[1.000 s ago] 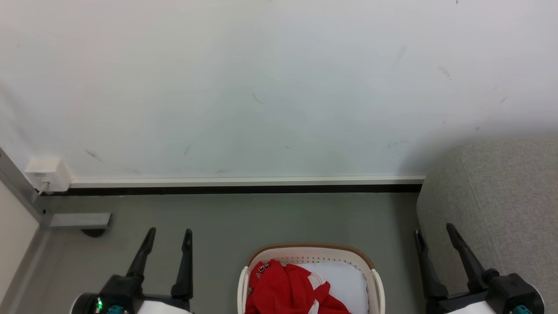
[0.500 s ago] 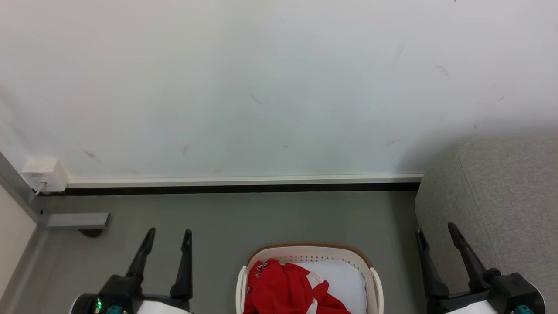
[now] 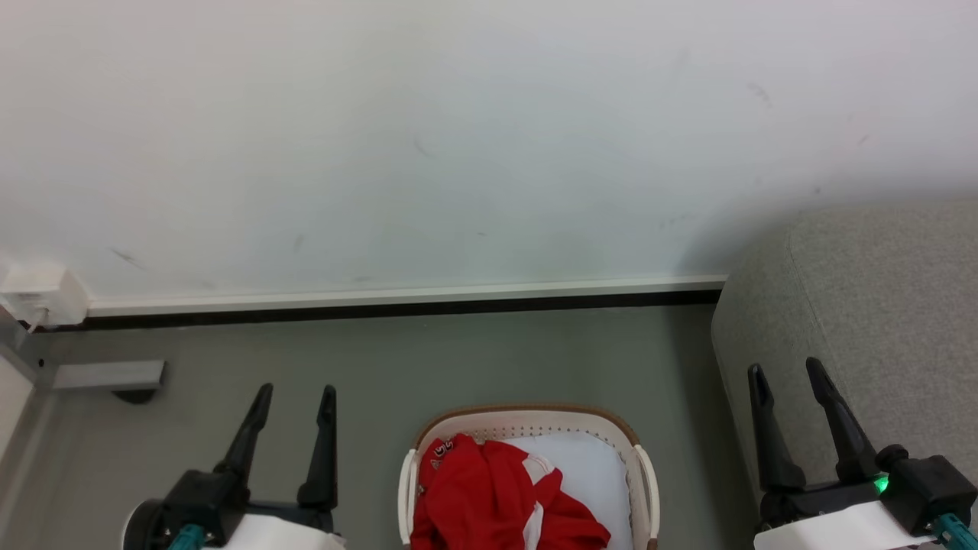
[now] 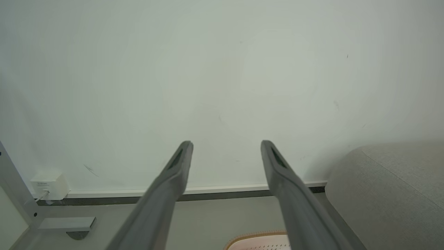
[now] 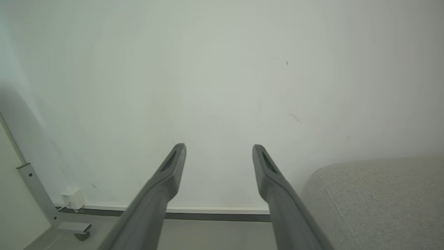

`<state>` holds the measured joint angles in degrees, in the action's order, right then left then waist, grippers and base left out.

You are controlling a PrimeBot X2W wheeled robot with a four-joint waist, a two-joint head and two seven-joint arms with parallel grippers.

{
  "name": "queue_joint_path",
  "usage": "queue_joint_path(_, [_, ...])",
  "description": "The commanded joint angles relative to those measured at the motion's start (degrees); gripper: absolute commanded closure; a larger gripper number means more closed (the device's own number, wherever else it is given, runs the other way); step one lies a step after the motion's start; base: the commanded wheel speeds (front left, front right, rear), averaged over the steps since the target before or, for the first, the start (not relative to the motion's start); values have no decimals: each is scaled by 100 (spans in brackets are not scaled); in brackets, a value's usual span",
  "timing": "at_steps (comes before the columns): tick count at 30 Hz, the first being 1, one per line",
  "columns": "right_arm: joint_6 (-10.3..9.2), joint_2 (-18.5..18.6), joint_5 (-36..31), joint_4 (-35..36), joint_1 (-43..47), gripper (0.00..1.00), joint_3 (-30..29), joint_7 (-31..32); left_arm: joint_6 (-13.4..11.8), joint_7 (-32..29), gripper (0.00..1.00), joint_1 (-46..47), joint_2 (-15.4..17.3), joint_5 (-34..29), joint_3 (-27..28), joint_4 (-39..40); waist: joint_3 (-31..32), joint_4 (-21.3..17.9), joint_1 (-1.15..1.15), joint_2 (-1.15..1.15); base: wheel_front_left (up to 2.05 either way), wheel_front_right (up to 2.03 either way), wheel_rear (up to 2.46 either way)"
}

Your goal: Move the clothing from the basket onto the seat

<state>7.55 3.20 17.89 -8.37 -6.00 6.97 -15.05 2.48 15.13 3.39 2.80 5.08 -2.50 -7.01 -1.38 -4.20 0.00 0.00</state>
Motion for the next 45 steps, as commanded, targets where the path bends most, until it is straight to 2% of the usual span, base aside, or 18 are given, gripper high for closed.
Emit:
queue_joint_path(1, [-12,20,63,58,-104,0,-27,-19,14,4,0,92,19,54,6,41,-134,-47,0,0,0,0,0])
queue_joint_path(12, [-12,63,-22,440,-513,0,-247,-11,202,3,0,753,19,104,-85,76,-1290,-318,0,0,0,0,0])
queue_joint_path(18, [-12,40,-23,615,-810,0,-281,-11,317,3,0,1273,20,173,-275,-200,-1898,-540,0,0,0,0,0])
queue_joint_path(21, [-12,7,33,726,-953,0,-272,-11,392,3,0,1542,34,173,-387,-626,-2220,-682,0,0,0,0,0])
queue_joint_path(30, [-12,-33,175,963,-1238,0,-343,-11,481,-137,0,2604,385,-45,-901,-2141,-2976,-1072,0,0,0,0,0])
queue_joint_path(34, [-12,-37,328,1016,-1335,0,-376,-10,494,-601,0,3028,578,-174,-1250,-2724,-3215,-1202,0,0,0,0,0])
queue_joint_path(37, [-12,-33,437,1056,-1410,0,-393,-10,499,-871,0,3326,741,-238,-1721,-3077,-3365,-1288,0,0,0,0,0])
queue_joint_path(45, [-12,-35,678,1090,-1563,0,-271,-10,492,-1393,0,4111,1265,142,-2896,-4045,-3764,-1538,0,0,0,0,0])
